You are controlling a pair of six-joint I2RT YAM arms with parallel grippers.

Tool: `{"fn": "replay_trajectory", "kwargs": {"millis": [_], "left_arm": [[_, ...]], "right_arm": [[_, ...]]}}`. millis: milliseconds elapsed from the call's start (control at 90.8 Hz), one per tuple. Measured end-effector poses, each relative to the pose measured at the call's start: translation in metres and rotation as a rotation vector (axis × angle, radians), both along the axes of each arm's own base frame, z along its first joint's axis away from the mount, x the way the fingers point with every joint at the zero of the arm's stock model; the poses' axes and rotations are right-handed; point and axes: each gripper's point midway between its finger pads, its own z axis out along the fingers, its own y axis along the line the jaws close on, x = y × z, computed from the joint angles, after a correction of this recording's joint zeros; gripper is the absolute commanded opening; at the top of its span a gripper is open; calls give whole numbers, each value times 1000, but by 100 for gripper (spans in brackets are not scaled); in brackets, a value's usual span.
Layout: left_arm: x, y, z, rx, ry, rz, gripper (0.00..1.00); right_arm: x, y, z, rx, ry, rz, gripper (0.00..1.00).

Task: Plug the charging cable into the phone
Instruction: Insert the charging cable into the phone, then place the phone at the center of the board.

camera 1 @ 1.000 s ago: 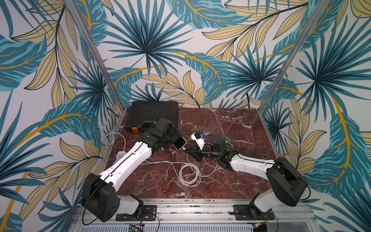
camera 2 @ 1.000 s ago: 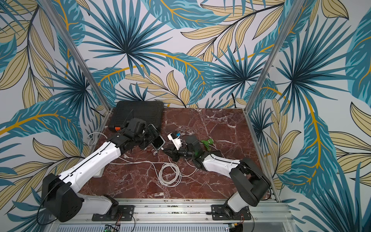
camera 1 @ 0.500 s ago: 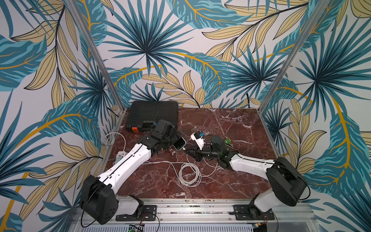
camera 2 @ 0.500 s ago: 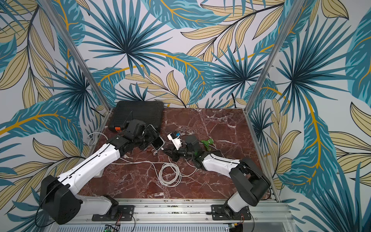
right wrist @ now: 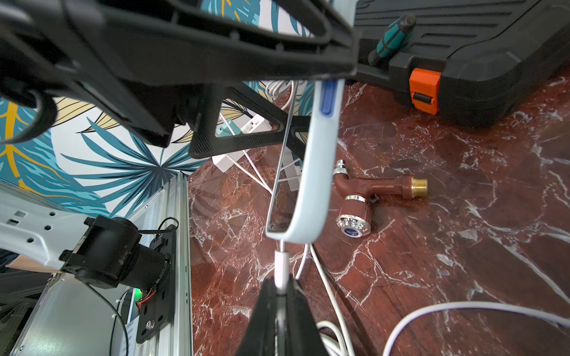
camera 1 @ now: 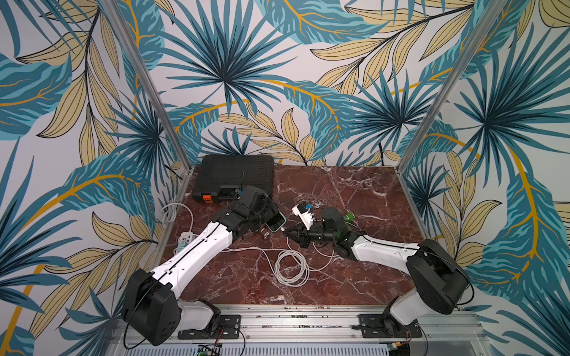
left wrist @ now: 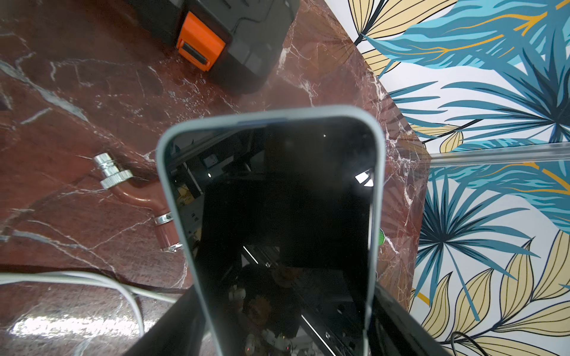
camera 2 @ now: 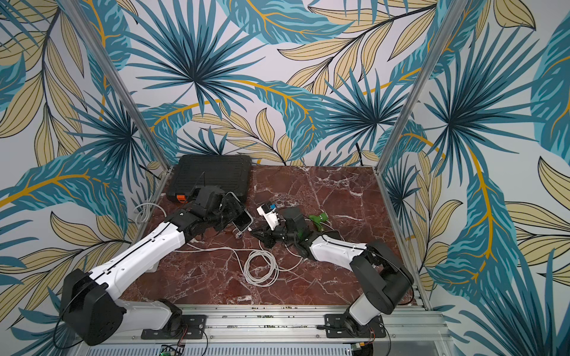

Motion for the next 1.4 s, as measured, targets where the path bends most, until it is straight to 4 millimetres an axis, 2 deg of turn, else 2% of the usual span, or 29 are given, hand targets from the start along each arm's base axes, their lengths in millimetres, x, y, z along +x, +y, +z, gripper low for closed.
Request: {"fn": "replay_trajectory", "kwargs": {"millis": [628, 716, 815, 980, 1101, 1134, 1167, 1289, 1399], "left_arm": [[3, 0, -14, 23, -15, 22, 32], [4, 0, -14, 26, -20, 27, 32], [4, 0, -14, 28, -21, 25, 32], [-7, -13, -29, 62, 58, -50, 33], [-1, -11, -27, 102, 76, -69, 33], [4, -10, -24, 113, 70, -71, 34], [8, -10, -20, 127, 65, -76, 34], [37, -19, -2, 183, 45, -125, 34], [72, -40, 9, 242, 27, -204, 35]], "right_arm": [[12, 5, -17, -33, 59, -35, 0], [13, 6, -16, -30, 56, -34, 9], [13, 6, -15, -29, 48, -32, 26], [26, 4, 9, 17, -42, -50, 42], [23, -4, 32, 44, -101, -44, 54], [19, -8, 39, 52, -119, -39, 61], [15, -14, 48, 62, -143, -36, 63], [6, -42, 79, 103, -218, -72, 65], [2, -70, 88, 118, -249, -135, 65]]}}
